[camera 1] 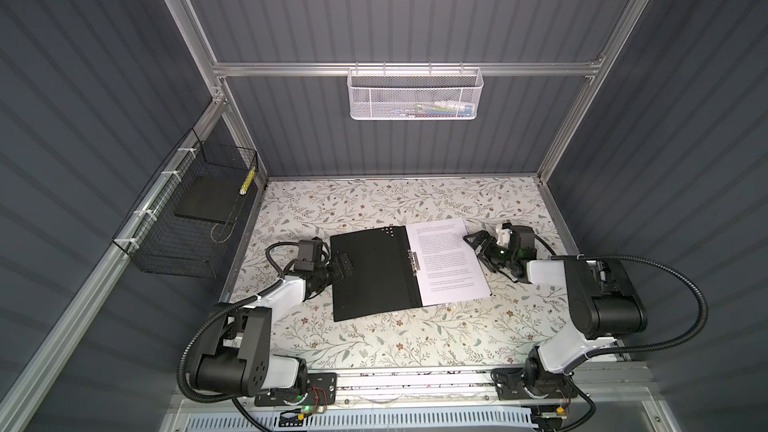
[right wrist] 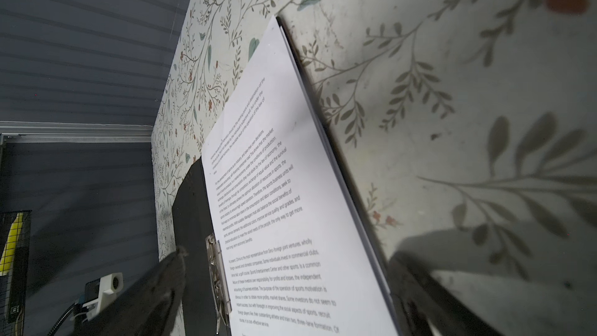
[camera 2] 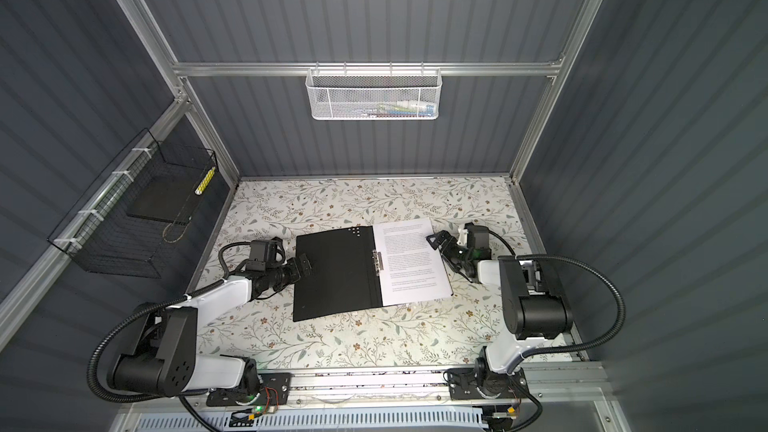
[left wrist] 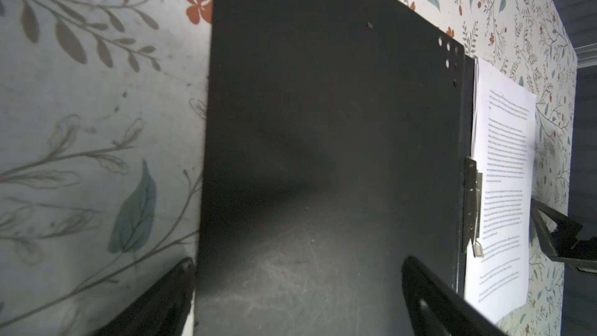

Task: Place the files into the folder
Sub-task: 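Grasp the black cover edge with the left gripper and lift it upward, then swing the cover over the sheets with the left gripper to close the folder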

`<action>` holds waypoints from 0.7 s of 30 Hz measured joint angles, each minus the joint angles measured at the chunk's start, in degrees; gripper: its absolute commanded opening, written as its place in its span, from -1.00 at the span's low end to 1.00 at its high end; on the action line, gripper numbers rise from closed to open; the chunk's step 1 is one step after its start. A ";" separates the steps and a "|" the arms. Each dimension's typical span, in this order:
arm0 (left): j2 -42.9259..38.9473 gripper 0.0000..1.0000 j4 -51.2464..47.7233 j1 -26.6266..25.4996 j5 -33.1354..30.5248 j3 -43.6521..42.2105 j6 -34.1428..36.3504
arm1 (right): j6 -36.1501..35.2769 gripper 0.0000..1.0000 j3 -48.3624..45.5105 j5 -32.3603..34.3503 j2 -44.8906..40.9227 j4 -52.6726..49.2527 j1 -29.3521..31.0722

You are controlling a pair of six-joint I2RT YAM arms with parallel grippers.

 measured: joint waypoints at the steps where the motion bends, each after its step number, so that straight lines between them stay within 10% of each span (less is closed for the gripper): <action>1: -0.28 1.00 -0.90 0.04 0.33 0.15 0.09 | 0.09 0.98 0.00 0.02 0.11 0.31 0.00; 21: -12.50 0.99 -8.72 0.20 10.86 9.22 -0.33 | 2.91 0.98 -0.04 -0.44 2.29 5.46 0.11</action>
